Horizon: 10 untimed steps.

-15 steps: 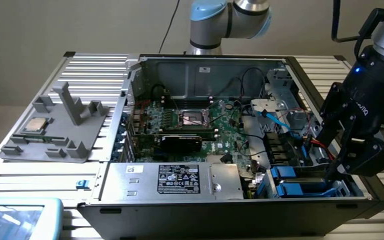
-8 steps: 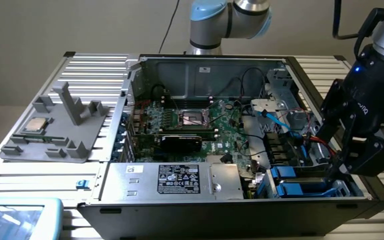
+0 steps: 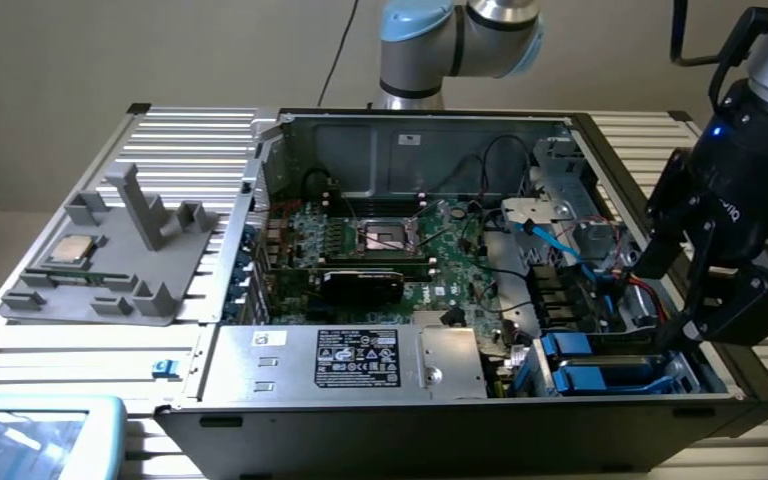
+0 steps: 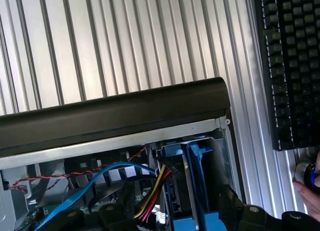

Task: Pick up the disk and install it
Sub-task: 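Insert the first disk wire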

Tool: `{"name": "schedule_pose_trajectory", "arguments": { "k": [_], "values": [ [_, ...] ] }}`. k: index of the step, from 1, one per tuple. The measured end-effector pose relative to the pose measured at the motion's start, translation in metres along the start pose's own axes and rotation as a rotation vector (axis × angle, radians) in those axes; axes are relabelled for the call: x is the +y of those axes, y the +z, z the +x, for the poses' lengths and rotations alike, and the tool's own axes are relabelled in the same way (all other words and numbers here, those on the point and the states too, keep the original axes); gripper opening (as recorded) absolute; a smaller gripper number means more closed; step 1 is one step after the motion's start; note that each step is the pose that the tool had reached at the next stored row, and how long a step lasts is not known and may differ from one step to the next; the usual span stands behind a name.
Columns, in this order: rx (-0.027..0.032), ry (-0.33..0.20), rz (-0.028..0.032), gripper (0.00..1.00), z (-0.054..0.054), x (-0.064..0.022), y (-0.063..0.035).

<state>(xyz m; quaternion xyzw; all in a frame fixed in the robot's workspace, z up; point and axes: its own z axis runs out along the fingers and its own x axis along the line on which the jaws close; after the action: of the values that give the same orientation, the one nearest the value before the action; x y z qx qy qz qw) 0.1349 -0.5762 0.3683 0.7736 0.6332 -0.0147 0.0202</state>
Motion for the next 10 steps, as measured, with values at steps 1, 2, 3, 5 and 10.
{"name": "schedule_pose_trajectory", "arguments": {
  "k": [1, 2, 3, 5, 10],
  "values": [
    [0.0038, 0.0, -0.0031, 0.76, 0.0, 0.0, -0.0007],
    [0.0071, 0.0, -0.0063, 0.76, 0.0, 0.0, -0.0016],
    [0.0103, 0.001, -0.0097, 0.76, 0.0, -0.0001, -0.0024],
    [0.0155, 0.001, -0.0164, 0.76, 0.0, -0.0003, -0.0046],
    [0.0198, 0.001, -0.0248, 0.76, -0.002, -0.0006, -0.0156]
  ]
}}
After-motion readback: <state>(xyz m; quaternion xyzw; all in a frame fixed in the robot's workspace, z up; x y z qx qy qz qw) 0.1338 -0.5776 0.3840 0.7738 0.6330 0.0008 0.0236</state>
